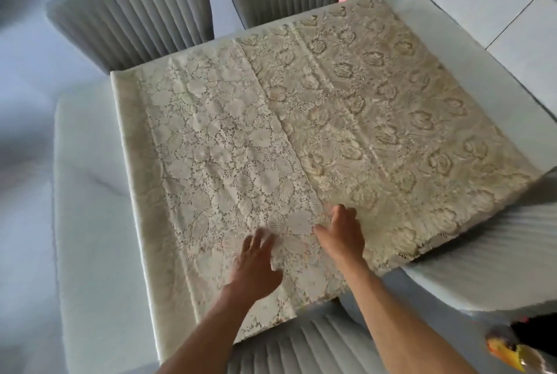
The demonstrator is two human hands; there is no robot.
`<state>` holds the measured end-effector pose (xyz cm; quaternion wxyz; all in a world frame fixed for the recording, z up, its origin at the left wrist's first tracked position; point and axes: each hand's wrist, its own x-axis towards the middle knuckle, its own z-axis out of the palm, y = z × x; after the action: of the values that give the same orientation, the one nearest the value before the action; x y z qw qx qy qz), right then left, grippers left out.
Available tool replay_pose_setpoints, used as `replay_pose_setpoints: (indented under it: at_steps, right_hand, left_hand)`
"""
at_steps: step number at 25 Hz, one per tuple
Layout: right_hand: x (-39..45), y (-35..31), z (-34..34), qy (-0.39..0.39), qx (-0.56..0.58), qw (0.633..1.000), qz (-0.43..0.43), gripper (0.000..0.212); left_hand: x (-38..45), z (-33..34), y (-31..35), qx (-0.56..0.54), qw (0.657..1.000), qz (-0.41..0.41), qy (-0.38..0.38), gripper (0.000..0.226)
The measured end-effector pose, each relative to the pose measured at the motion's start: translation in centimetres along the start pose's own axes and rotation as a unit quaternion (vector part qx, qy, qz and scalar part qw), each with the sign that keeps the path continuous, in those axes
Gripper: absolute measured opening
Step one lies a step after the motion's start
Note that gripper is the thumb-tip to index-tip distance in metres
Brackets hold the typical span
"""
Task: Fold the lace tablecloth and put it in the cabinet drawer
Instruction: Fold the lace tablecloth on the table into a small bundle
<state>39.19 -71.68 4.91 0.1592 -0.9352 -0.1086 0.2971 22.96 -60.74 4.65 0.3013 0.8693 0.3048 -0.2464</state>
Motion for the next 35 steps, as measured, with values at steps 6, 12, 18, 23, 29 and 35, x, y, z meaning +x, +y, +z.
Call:
replay_pose_setpoints:
  at_steps: [6, 12, 18, 23, 29, 35]
  right_hand:
    - [1.8, -0.5, 0.0, -0.054, -0.011, 0.998, -0.036, 0.016]
    - [1.5, -1.0, 0.1, 0.002, 0.097, 0.995, -0.010, 0.044]
    - [2.8, -1.2, -1.2, -0.047, 0.048, 0.997, -0.036, 0.034]
    - [2.1, -1.9, -0.9, -0.011, 0.074, 0.992, -0.098, 0.028]
    - [5.0, 0.4, -6.0, 0.128, 0.111, 0.985, -0.035, 0.021]
    - [7.7, 5.2, -11.0, 0.143, -0.035, 0.989, 0.024, 0.048]
  left_hand:
    - [-0.3, 1.2, 1.0, -0.021, 0.999, -0.023, 0.012, 0.089]
    - [-0.3, 0.6, 1.4, -0.042, 0.999, -0.025, 0.007, 0.088]
    - [-0.3, 0.6, 1.7, -0.042, 0.999, -0.027, 0.008, 0.089]
    - [-0.3, 0.6, 1.6, -0.054, 0.998, -0.035, -0.002, 0.087]
    - [0.9, -0.1, 4.3, -0.027, 0.998, -0.003, 0.061, 0.083]
    - [1.3, -0.9, 7.6, -0.014, 0.999, 0.031, -0.016, 0.077]
